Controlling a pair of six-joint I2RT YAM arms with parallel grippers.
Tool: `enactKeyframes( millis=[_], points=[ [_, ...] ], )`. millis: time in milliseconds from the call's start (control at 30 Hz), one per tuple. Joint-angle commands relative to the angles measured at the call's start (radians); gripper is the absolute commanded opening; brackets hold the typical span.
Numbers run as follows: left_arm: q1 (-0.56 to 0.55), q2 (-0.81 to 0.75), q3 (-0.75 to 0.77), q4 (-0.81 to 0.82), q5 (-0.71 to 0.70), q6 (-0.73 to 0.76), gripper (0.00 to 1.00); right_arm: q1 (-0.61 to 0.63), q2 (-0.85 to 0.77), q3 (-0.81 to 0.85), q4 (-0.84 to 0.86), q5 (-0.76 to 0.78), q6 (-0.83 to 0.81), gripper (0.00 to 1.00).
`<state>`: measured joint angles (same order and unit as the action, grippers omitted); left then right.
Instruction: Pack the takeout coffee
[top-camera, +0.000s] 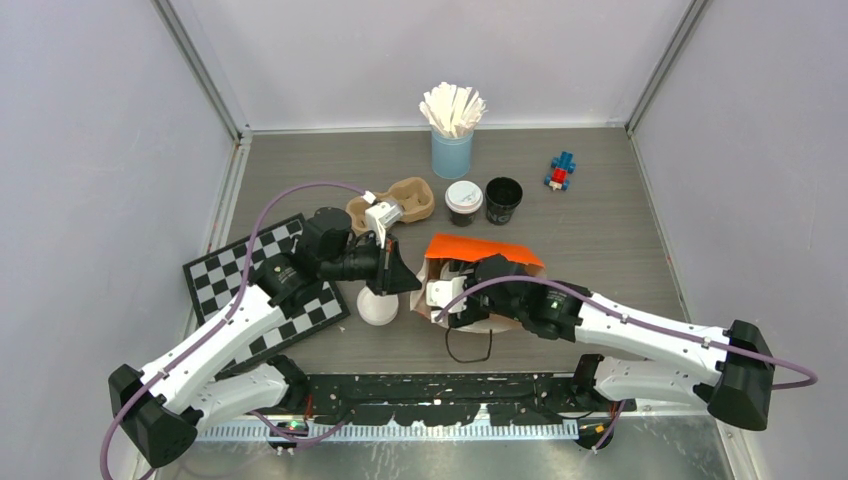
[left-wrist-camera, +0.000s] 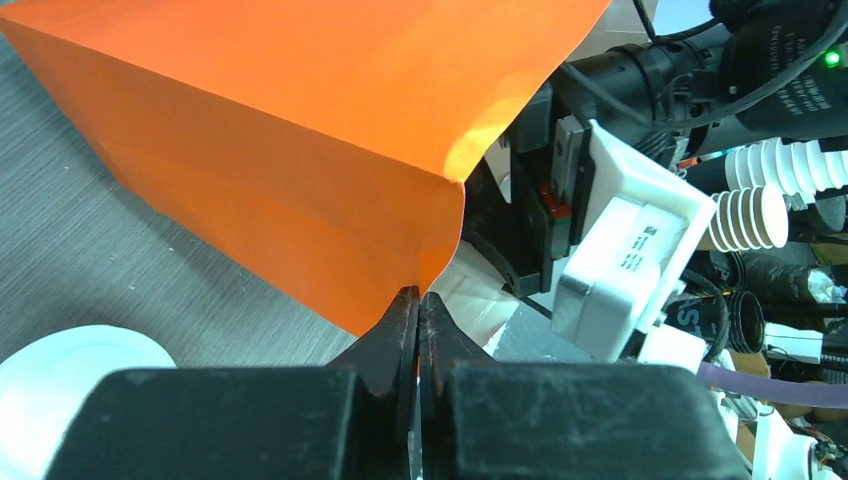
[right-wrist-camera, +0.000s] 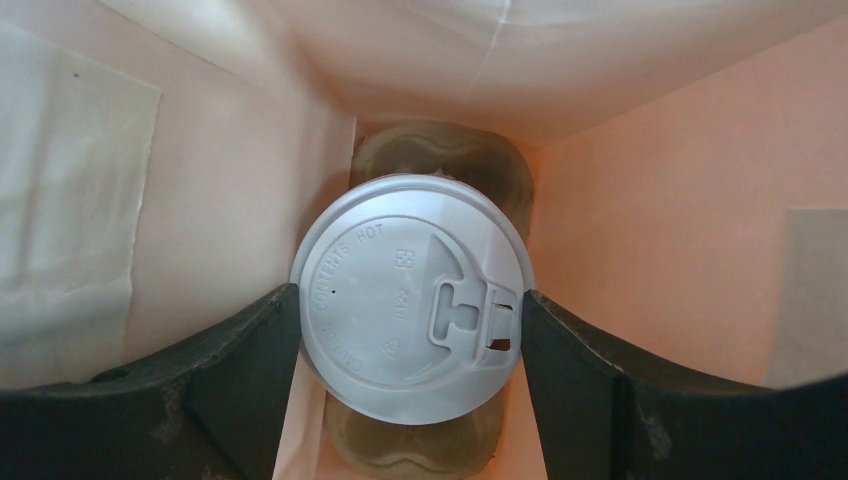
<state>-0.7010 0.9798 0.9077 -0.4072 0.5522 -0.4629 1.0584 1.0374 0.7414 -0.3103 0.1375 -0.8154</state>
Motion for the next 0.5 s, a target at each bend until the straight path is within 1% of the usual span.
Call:
enactKeyframes(
  millis=[0,100,233,467],
  points=[
    [-0.005,-0.014,0.005,0.051,0.065,-0.004,0.0,-0.001,0.029,0.046,0.022,-0.045,-0.041,0.77],
    [-0.005,-0.021,-0.003,0.052,0.069,-0.003,0.0,-0.001,0.057,0.056,0.012,-0.067,-0.046,0.77],
    [-0.005,-0.027,0.004,0.046,0.052,-0.002,0.0,-0.002,0.066,0.056,0.05,-0.059,-0.051,0.77],
    [-0.005,-0.018,0.023,0.032,0.031,-0.001,0.0,-0.001,0.042,0.092,-0.003,-0.062,-0.073,0.77]
  ],
)
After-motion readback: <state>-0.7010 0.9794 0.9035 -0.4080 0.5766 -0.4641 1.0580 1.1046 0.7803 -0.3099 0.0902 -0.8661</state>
